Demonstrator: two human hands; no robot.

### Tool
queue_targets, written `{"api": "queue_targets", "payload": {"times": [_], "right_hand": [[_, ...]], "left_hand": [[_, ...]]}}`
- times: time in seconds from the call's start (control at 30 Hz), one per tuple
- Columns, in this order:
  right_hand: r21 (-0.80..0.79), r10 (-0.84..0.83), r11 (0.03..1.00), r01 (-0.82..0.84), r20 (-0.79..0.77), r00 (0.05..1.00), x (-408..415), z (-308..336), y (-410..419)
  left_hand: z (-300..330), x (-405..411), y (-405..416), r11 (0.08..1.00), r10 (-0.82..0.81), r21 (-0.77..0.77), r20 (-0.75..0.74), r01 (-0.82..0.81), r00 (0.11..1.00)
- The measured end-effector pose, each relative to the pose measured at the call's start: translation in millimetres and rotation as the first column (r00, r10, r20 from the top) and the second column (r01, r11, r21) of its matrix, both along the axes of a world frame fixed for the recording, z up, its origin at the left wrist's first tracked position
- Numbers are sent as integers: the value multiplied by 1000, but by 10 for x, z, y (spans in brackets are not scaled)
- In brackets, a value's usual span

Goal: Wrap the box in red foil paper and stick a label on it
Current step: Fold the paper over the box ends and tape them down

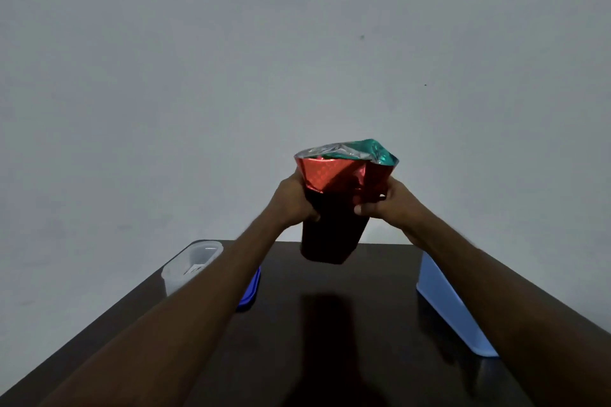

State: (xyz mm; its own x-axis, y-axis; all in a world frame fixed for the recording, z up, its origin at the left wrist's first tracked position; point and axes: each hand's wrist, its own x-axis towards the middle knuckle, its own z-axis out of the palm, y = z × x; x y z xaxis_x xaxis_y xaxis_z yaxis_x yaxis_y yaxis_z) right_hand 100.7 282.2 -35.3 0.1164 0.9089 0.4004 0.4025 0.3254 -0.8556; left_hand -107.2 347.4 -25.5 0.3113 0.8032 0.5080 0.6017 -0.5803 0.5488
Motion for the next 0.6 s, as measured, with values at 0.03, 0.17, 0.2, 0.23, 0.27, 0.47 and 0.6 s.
{"api": "queue_targets", "payload": {"times": [0.03, 0.17, 0.2, 0.23, 0.27, 0.47, 0.6], "right_hand": [[-32, 27, 999, -26, 3, 1000, 23, -37, -10], [-164, 162, 971, -173, -80, 984, 121, -207, -105], [-173, 177, 966, -190, -90, 980, 131, -234, -133], [-178, 191, 962, -206, -97, 977, 137, -254, -152], [-179, 204, 959, -220, -103, 974, 139, -264, -175], [-190, 243, 949, -252, -71, 967, 192, -259, -208], [-185, 260, 946, -268, -64, 963, 206, -272, -220]], "left_hand": [[-63, -7, -20, 1000, 10, -24, -41, -11, 999], [-357, -96, -25, 971, -124, -220, -118, 96, 985], [-404, -120, -19, 958, -168, -252, -117, 134, 979], [-427, -146, -18, 947, -199, -275, -111, 163, 974], [-438, -171, -16, 938, -223, -292, -101, 186, 970], [-232, -290, -178, 854, -322, -429, 11, 295, 947], [276, -352, -364, 909, -236, -307, 179, 282, 955]]}}
